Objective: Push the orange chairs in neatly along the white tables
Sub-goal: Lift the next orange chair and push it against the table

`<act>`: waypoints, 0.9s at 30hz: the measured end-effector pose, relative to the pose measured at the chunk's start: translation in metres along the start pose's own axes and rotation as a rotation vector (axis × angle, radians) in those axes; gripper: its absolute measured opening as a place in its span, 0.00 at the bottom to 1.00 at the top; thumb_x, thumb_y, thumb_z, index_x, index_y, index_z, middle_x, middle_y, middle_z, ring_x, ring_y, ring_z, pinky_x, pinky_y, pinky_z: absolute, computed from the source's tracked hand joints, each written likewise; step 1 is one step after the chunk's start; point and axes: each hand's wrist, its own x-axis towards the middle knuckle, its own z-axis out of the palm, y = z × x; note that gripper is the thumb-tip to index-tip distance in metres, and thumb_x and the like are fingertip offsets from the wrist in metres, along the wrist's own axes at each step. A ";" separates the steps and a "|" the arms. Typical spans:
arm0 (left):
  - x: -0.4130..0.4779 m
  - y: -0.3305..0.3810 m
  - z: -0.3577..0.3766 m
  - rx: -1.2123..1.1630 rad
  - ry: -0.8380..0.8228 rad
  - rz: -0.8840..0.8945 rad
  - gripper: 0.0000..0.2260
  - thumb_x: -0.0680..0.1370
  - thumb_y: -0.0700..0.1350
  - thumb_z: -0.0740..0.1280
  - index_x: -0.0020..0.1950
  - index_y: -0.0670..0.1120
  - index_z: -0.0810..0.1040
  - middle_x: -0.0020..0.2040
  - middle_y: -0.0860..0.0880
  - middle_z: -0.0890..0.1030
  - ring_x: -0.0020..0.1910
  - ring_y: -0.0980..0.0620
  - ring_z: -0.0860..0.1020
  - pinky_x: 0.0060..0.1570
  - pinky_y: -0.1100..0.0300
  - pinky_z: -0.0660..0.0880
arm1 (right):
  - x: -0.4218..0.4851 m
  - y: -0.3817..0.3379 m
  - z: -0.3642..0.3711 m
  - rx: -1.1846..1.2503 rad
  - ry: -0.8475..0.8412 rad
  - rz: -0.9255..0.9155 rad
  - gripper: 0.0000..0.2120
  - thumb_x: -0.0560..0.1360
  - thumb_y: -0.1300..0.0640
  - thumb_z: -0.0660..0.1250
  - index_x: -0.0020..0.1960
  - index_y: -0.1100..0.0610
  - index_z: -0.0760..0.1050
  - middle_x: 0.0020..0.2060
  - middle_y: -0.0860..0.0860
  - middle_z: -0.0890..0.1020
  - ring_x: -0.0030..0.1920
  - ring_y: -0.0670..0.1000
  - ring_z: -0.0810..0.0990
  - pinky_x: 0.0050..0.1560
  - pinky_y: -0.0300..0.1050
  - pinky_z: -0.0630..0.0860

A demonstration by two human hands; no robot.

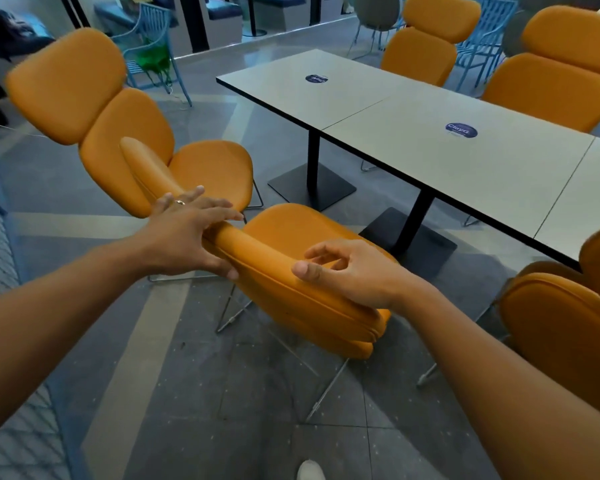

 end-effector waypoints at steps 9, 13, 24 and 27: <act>0.019 -0.021 0.007 0.035 0.040 0.250 0.41 0.55 0.81 0.59 0.63 0.63 0.71 0.60 0.59 0.74 0.69 0.49 0.65 0.71 0.40 0.49 | -0.005 -0.021 0.030 -0.129 0.086 0.142 0.48 0.55 0.16 0.63 0.69 0.40 0.70 0.58 0.40 0.77 0.55 0.45 0.77 0.56 0.50 0.79; 0.023 -0.033 0.005 0.035 0.028 0.367 0.40 0.56 0.80 0.61 0.63 0.62 0.71 0.58 0.57 0.76 0.63 0.49 0.69 0.67 0.44 0.54 | -0.006 -0.040 0.050 -0.384 0.266 0.245 0.44 0.56 0.14 0.58 0.61 0.41 0.73 0.47 0.41 0.77 0.45 0.46 0.75 0.41 0.45 0.74; 0.033 -0.061 0.007 0.098 0.178 0.416 0.38 0.55 0.73 0.70 0.60 0.55 0.76 0.56 0.50 0.79 0.58 0.43 0.73 0.61 0.45 0.59 | 0.008 -0.053 0.077 -0.689 0.642 0.393 0.40 0.53 0.11 0.53 0.38 0.46 0.72 0.31 0.42 0.75 0.34 0.46 0.74 0.35 0.44 0.69; 0.042 -0.061 0.010 0.127 0.236 0.452 0.39 0.55 0.77 0.62 0.56 0.53 0.78 0.51 0.49 0.81 0.52 0.43 0.76 0.57 0.45 0.62 | 0.009 -0.050 0.074 -0.670 0.699 0.344 0.40 0.54 0.12 0.53 0.37 0.47 0.74 0.29 0.42 0.75 0.32 0.45 0.74 0.35 0.44 0.74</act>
